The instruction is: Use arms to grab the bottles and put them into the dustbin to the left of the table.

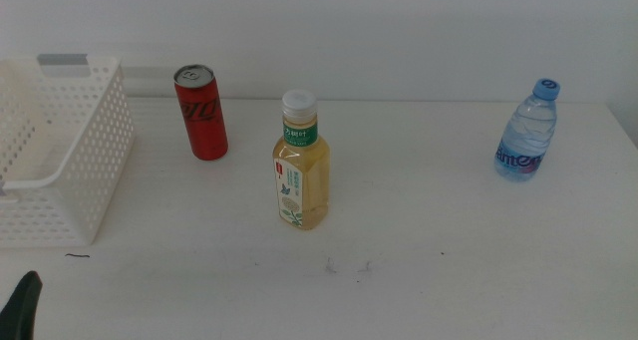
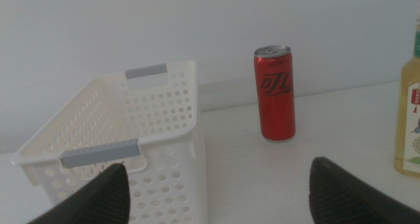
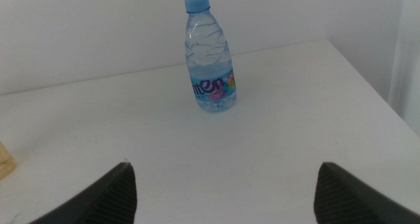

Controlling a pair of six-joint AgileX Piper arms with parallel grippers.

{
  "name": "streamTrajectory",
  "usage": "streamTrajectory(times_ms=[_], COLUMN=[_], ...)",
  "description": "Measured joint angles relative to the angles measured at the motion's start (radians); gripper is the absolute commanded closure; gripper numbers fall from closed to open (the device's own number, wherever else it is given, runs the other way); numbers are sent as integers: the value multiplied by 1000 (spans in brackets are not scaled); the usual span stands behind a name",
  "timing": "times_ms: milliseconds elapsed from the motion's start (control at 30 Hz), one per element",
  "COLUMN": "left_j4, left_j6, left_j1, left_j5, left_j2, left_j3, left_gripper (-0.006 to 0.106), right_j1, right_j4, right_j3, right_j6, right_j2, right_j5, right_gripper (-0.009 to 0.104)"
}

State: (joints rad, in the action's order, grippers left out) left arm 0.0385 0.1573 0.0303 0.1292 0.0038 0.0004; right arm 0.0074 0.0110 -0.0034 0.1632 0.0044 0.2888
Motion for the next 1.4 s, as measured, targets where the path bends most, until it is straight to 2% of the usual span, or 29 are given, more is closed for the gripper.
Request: streamTrajectory(times_ms=[467, 567, 667, 833, 1067, 1267, 1400], left_j4=[16, 16, 18, 18, 14, -13, -30], left_j6=[-23, -23, -23, -23, -34, -41, -45], left_j1=[0, 31, 91, 175, 198, 186, 181], left_j5=[-2, -84, -250, -603, -1031, -1263, -1317], left_j2=[0, 43, 205, 615, 1034, 1220, 1260], left_j3=[0, 0, 0, 0, 0, 0, 0], left_gripper=[7, 7, 7, 7, 7, 7, 7], right_j1=[0, 0, 0, 0, 0, 0, 0], right_j4=[0, 0, 0, 0, 0, 0, 0], right_j3=[0, 0, 0, 0, 0, 0, 0], right_j6=[0, 0, 0, 0, 0, 0, 0], right_j2=[0, 0, 0, 0, 0, 0, 0], right_j5=[0, 0, 0, 0, 0, 0, 0], right_gripper=[10, 10, 10, 10, 10, 10, 10])
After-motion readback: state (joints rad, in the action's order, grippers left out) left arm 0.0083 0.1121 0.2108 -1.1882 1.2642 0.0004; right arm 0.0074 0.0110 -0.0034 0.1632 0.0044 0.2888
